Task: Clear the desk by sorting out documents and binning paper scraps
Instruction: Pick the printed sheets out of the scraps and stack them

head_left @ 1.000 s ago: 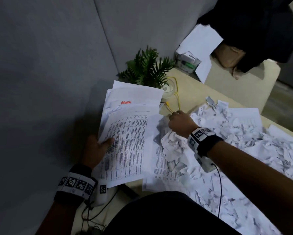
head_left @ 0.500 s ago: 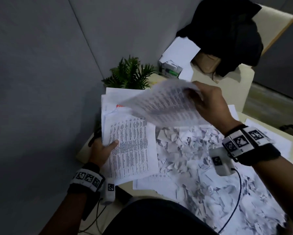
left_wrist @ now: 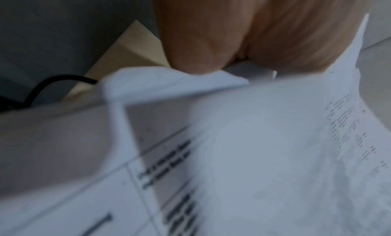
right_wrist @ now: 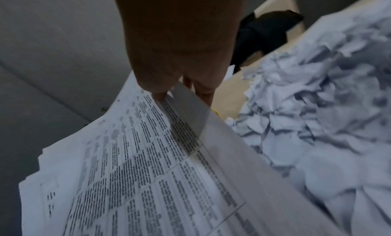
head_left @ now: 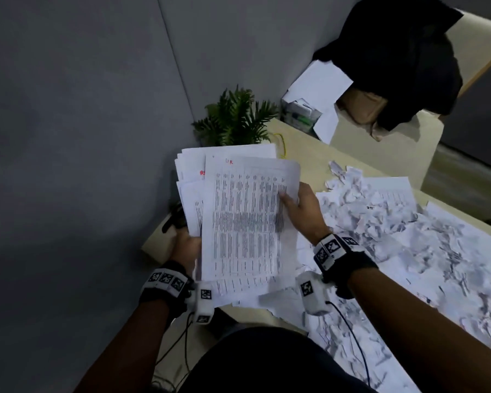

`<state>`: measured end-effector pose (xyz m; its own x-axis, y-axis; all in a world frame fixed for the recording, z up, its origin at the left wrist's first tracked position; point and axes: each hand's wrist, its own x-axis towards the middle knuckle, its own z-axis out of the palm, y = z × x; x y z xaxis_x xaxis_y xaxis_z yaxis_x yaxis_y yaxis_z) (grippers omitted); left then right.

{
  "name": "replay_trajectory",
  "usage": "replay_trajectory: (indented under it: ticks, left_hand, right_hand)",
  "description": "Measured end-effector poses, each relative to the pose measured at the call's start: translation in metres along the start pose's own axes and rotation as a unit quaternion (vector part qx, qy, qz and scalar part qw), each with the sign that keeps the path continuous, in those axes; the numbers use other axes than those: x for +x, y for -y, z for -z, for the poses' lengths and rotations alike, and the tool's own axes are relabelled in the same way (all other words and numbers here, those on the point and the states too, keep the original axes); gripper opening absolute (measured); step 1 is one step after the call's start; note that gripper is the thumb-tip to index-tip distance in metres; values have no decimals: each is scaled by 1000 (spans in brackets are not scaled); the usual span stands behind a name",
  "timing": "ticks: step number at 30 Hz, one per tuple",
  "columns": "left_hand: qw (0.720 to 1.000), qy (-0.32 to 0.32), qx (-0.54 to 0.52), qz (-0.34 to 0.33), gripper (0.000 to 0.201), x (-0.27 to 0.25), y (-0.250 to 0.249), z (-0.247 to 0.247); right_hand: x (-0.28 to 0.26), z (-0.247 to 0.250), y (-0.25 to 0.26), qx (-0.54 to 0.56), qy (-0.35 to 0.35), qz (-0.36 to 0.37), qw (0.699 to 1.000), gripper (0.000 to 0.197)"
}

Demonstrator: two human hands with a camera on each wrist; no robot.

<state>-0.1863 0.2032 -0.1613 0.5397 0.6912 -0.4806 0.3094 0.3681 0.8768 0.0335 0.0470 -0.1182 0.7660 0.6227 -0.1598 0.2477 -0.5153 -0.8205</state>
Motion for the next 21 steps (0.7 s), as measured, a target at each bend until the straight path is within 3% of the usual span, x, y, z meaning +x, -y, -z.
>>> replay_trajectory:
  ticks: [5, 11, 14, 18, 21]
  left_hand:
    - [998, 34, -40, 25, 43, -6, -5, -1]
    - [976, 92, -174, 98, 51, -19, -6, -2]
    - [987, 92, -120, 60, 53, -24, -6, 2]
    - [991, 91, -95, 37, 102, -22, 16, 25]
    - [982, 120, -120, 78, 109, -28, 28, 44]
  right_hand:
    - [0, -17, -13, 76, 40, -61, 994, 45]
    - [-6, -32, -19, 120, 24, -173, 977, 77]
    - [-6, -51, -26, 60, 65, -148, 985, 84]
    - [-7, -70, -29, 38, 97, -141, 985, 92]
    - [-10, -82, -21, 30, 96, -159, 982, 83]
